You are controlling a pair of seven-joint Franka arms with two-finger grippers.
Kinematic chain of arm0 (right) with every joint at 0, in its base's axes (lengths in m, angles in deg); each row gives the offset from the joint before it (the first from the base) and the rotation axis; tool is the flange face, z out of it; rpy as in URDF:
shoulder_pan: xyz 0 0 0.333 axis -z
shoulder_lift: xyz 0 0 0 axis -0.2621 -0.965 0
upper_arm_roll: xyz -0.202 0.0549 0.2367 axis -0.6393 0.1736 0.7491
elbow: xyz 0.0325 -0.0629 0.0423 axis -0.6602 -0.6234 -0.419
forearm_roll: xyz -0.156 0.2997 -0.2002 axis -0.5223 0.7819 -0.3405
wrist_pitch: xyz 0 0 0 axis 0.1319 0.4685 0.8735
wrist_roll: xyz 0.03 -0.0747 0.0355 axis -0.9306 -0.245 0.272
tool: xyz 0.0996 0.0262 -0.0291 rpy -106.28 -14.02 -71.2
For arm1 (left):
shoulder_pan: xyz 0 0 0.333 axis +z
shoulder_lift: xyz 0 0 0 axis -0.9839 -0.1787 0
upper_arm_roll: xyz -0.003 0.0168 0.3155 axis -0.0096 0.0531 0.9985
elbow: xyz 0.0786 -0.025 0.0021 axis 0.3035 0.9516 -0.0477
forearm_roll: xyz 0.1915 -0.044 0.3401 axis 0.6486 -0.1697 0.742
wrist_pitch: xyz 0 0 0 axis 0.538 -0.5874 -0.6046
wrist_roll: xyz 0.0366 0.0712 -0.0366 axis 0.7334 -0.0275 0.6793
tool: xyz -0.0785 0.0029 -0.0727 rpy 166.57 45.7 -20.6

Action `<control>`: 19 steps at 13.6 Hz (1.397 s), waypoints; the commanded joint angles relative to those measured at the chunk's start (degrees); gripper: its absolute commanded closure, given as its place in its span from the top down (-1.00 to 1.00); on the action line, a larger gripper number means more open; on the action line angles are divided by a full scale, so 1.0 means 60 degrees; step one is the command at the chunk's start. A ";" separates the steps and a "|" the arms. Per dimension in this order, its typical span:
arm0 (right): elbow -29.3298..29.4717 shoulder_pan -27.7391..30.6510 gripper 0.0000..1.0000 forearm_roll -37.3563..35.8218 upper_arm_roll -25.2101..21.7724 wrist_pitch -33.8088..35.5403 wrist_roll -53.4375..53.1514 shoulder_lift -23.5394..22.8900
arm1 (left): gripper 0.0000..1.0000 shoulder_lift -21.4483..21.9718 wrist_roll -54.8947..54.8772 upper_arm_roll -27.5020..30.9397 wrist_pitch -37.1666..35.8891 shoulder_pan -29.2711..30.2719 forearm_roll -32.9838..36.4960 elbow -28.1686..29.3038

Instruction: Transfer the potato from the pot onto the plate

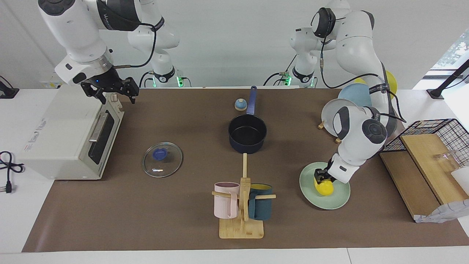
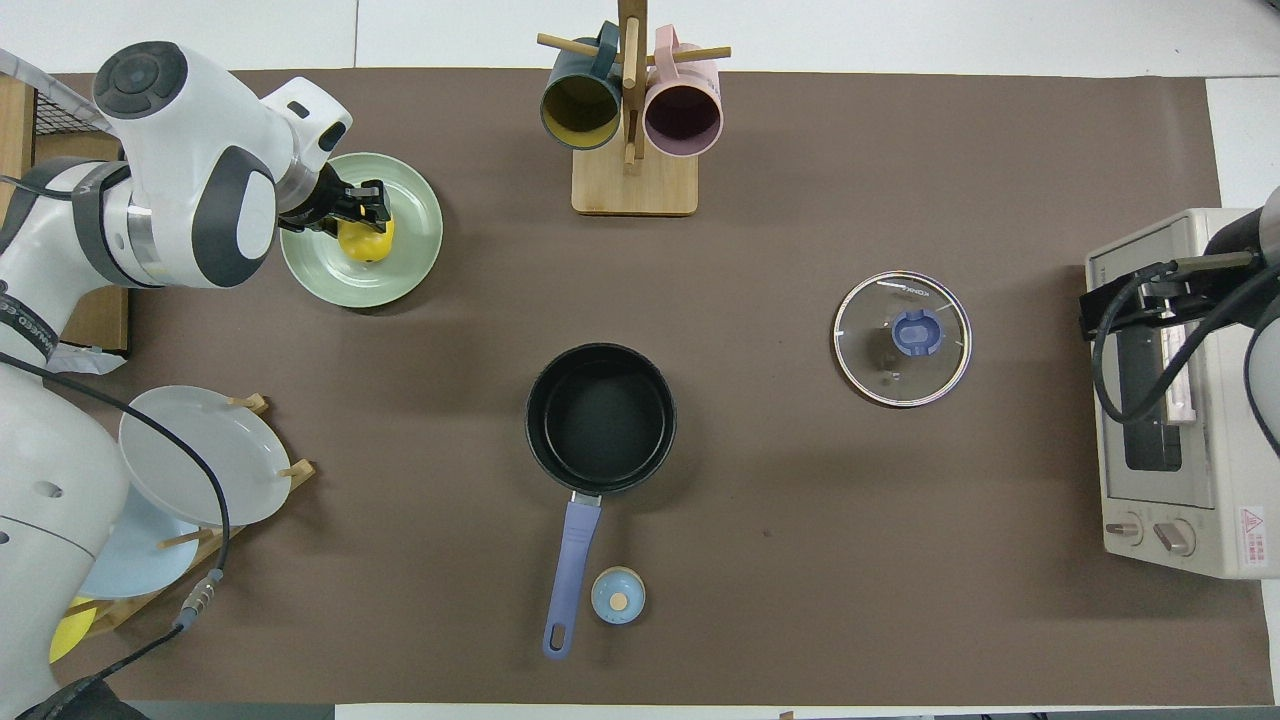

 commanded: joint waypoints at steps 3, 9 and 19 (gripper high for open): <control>-0.0101 0.0100 1.00 0.0026 0.0082 -0.0163 0.0171 0.0132 | 1.00 0.0961 -0.0255 0.0010 -0.0205 0.0088 0.0142 0.0305; -0.0145 0.0305 1.00 0.0026 0.0053 -0.0192 0.0186 0.0147 | 1.00 0.3639 -0.0255 0.0010 -0.2823 0.0644 0.0127 0.0261; -0.0116 0.0349 1.00 0.0055 0.0068 -0.0265 0.0156 0.0133 | 1.00 0.6499 -0.0548 -0.0034 -0.5379 0.0718 0.0142 0.1971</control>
